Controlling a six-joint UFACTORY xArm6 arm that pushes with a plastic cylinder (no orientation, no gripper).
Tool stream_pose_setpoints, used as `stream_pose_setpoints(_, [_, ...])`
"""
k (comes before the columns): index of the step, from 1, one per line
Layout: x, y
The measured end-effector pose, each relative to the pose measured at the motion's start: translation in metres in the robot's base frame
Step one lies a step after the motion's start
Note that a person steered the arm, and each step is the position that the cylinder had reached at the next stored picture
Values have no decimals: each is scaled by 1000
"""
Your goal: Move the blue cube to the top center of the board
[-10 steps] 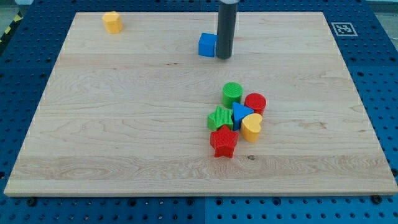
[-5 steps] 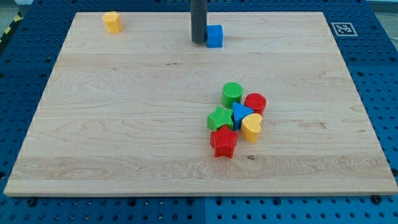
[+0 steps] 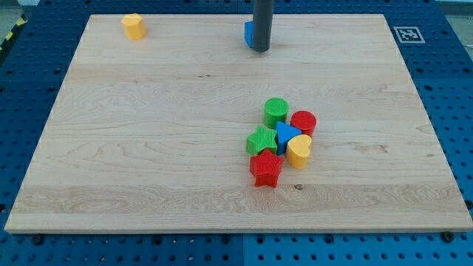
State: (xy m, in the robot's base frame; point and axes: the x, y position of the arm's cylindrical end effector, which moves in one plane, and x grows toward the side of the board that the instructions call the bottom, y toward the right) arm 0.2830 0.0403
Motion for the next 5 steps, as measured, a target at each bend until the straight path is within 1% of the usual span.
stream_pose_setpoints(1, [-6, 1])
stream_pose_setpoints(2, [-8, 15])
stream_pose_setpoints(3, [-21, 15])
stream_pose_setpoints(5, [-27, 9])
